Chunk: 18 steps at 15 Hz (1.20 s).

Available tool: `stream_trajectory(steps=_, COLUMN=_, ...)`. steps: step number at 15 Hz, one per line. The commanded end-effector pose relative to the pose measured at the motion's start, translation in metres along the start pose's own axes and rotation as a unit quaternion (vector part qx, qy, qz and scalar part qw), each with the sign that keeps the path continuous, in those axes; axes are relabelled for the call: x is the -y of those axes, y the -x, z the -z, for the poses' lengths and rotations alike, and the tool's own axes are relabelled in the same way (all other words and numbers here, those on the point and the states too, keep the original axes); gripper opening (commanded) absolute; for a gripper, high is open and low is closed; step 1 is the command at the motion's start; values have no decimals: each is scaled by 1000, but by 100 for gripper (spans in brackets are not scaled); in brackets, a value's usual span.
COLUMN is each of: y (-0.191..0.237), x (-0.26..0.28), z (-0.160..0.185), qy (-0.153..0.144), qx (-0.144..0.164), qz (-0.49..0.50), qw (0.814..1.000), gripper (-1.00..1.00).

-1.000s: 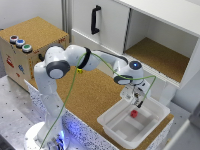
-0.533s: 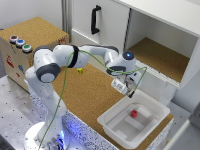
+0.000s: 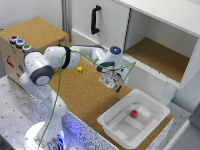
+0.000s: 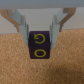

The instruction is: Put the purple object on the table

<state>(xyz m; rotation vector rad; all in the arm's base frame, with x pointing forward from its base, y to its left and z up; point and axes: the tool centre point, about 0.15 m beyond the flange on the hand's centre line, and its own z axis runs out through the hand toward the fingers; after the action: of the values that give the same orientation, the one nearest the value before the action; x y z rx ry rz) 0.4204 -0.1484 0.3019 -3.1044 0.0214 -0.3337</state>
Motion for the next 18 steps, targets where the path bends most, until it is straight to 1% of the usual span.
stream_trajectory(steps=1, y=-3, x=4, z=-60, qy=30, qx=8, qz=8, qw=999, gripper=-100)
stream_trajectory(steps=3, y=-8, x=1, z=-67, qy=31, qx=11, qz=15, qw=999, gripper=-100)
stream_trajectory(steps=7, y=-10, x=-7, z=-91, qy=46, qx=32, qz=26, qw=998, gripper=-100)
stream_trajectory(steps=10, y=-10, x=-6, z=-93, qy=42, qx=39, qz=24, qw=998, gripper=-100)
stream_trajectory(steps=11, y=-11, x=-4, z=-88, qy=39, qx=39, qz=21, qw=998, gripper=100)
stream_trajectory(steps=12, y=-12, x=-4, z=-84, qy=39, qx=36, qz=20, qw=998, gripper=100)
stream_trajectory(steps=16, y=-18, x=-4, z=-33, qy=16, qx=2, qz=13, qw=1000, gripper=100)
stream_trajectory(steps=17, y=-19, x=-3, z=-18, qy=10, qx=-3, qz=11, qw=1000, gripper=100)
stream_trajectory(steps=18, y=-20, x=-3, z=-1, qy=6, qx=-14, qz=7, qw=1000, gripper=100)
